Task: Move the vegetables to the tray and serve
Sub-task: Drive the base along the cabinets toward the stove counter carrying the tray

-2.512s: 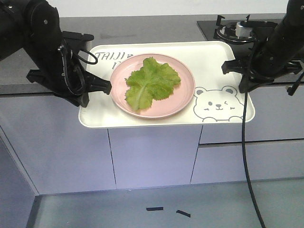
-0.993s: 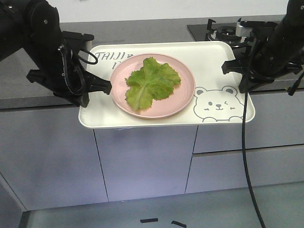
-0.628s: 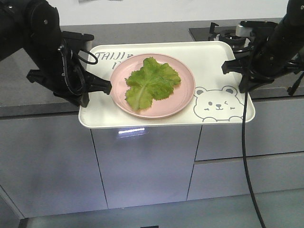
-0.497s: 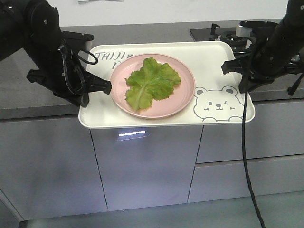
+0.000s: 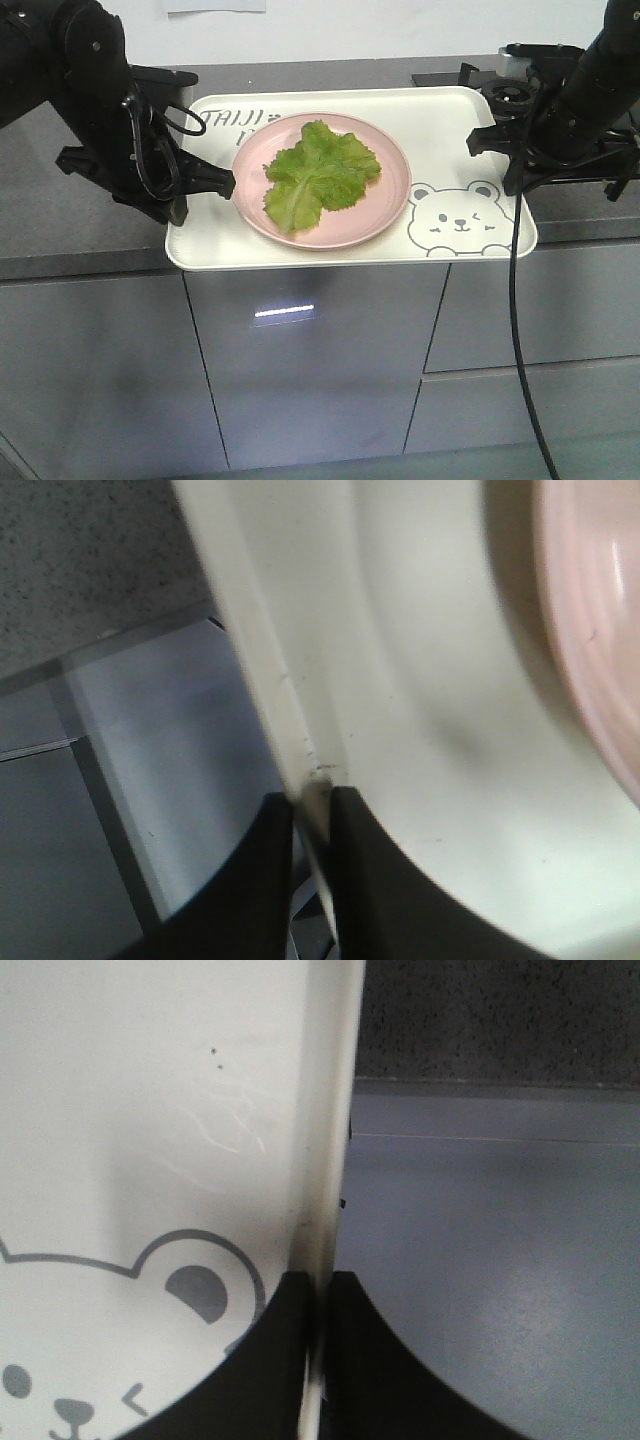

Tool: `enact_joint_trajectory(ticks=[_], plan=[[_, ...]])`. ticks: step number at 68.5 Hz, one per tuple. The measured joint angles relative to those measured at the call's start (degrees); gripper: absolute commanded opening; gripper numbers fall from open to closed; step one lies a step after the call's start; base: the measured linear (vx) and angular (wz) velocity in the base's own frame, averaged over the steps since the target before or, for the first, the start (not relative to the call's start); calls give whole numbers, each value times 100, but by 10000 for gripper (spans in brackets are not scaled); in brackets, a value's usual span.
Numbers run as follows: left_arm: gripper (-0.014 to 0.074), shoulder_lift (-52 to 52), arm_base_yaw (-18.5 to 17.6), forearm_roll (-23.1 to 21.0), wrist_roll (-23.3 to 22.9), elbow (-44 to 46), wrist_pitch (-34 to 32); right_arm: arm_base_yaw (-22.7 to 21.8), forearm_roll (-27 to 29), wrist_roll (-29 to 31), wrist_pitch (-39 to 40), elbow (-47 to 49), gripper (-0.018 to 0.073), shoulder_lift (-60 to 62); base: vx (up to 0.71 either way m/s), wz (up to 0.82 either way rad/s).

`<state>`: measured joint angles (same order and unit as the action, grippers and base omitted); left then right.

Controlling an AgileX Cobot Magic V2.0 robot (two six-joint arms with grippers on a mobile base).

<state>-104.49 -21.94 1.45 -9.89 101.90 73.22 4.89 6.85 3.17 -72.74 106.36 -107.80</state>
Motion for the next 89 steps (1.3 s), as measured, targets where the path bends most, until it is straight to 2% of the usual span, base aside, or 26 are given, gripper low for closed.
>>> enact_joint_trajectory(ticks=[89], plan=[[-6,0,0,0,5,0,0,0,0,0,0,0,-6,0,11,2]])
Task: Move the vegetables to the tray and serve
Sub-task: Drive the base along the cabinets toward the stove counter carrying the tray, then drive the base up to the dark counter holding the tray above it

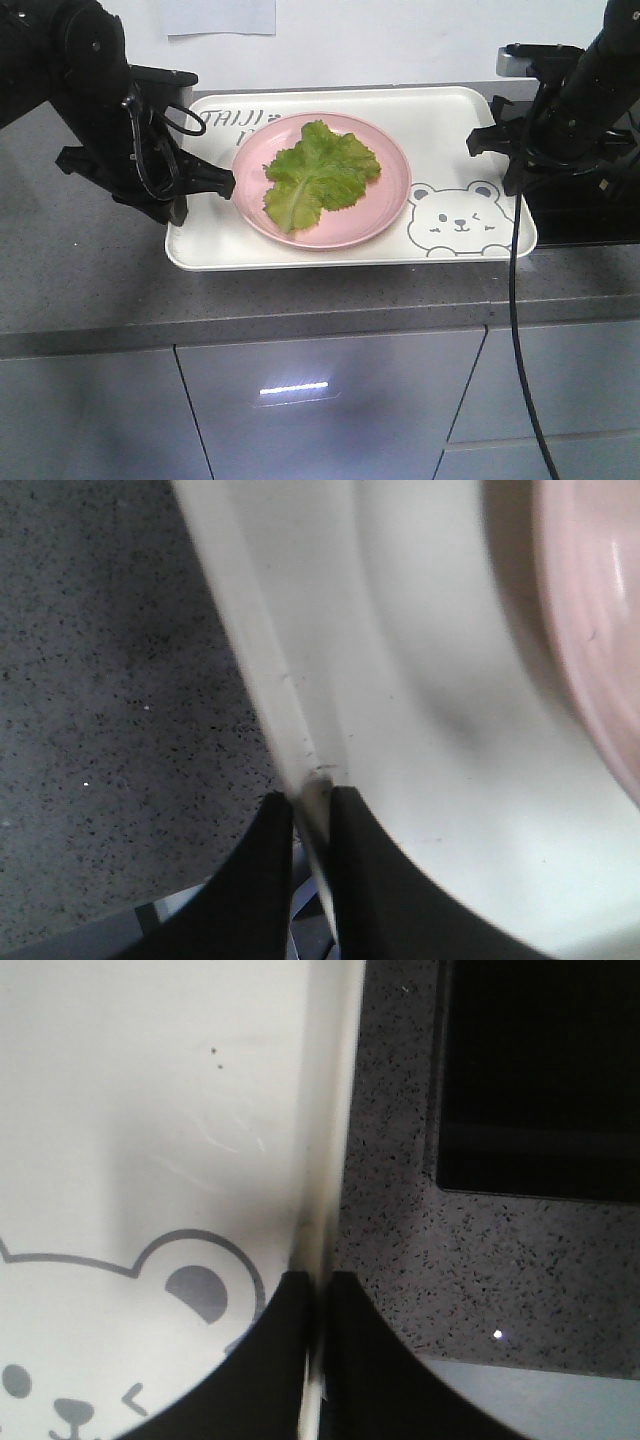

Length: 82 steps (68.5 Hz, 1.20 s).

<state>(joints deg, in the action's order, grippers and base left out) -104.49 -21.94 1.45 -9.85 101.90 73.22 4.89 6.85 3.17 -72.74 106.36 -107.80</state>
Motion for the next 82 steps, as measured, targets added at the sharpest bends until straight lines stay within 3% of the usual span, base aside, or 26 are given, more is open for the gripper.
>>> enact_joint_trajectory(ticks=[82], plan=[[-6,0,0,0,10,0,0,0,0,0,0,0,-6,0,5,6]])
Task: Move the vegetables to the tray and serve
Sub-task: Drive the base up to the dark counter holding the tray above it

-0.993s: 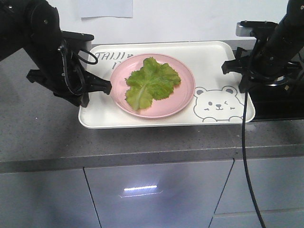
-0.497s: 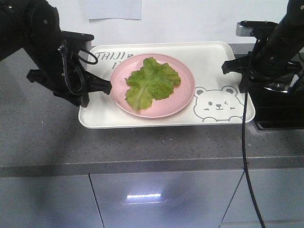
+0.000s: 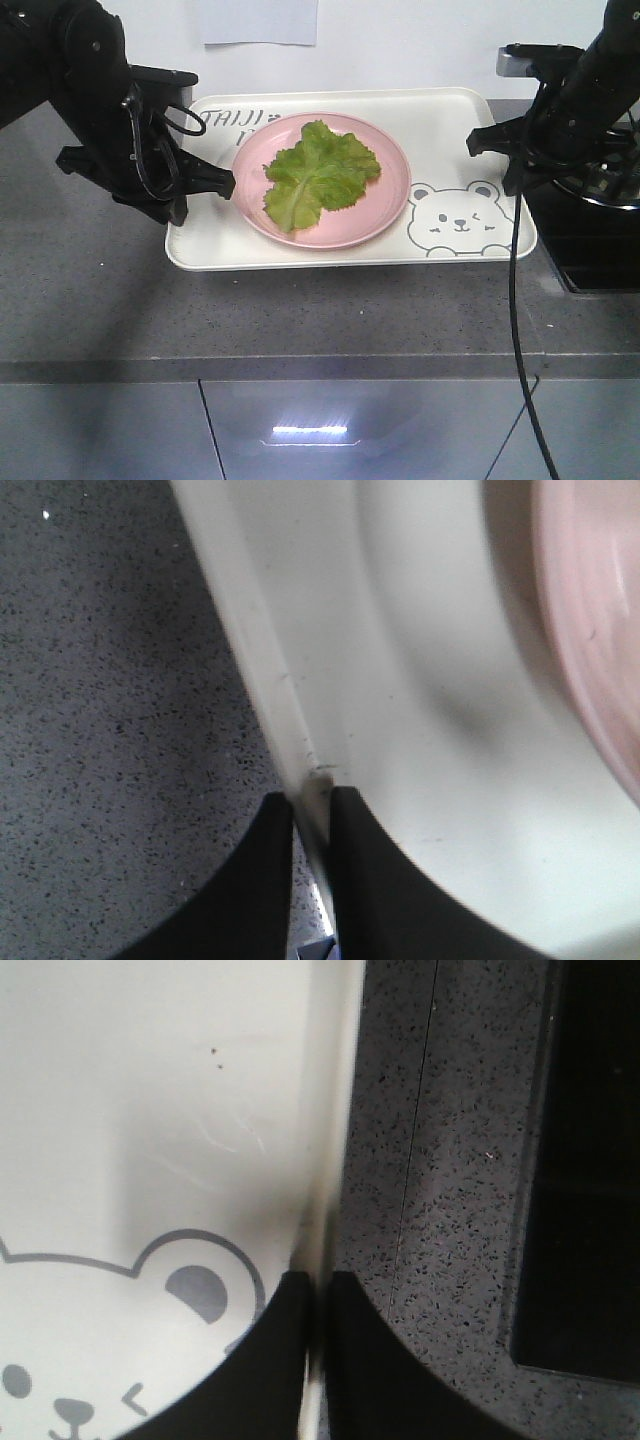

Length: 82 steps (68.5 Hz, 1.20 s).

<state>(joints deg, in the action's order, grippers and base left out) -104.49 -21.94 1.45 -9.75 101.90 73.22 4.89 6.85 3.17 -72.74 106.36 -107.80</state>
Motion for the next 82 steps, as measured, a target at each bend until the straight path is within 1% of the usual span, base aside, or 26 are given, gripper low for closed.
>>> enact_joint_trajectory(ticks=[82], plan=[[-6,0,0,0,0,0,0,0,0,0,0,0,-6,0,4,3]])
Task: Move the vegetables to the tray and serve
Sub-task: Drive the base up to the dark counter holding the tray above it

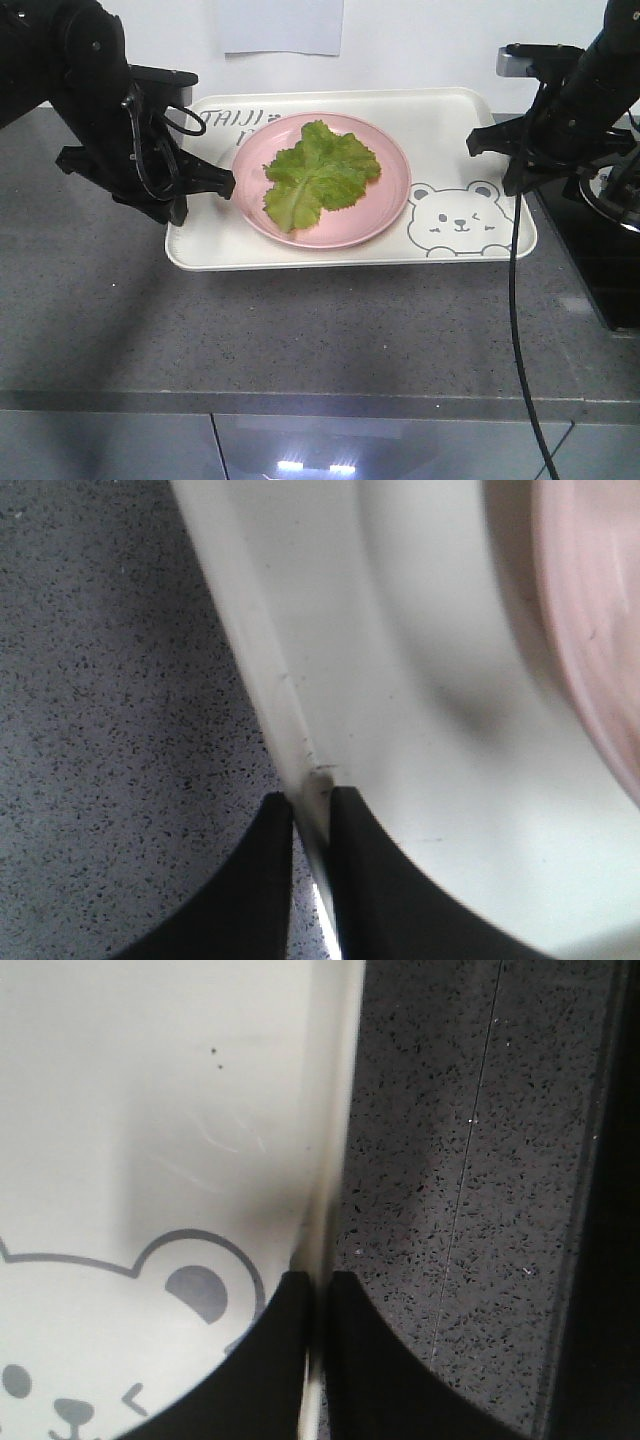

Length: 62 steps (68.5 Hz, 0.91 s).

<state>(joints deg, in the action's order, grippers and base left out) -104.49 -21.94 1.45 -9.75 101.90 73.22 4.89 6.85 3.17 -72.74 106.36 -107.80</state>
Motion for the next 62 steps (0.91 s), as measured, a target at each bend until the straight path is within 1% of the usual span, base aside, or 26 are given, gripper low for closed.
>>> enact_joint_trajectory(ticks=[62], plan=[[-6,0,0,0,0,0,0,0,0,0,0,0,-6,0,4,1]])
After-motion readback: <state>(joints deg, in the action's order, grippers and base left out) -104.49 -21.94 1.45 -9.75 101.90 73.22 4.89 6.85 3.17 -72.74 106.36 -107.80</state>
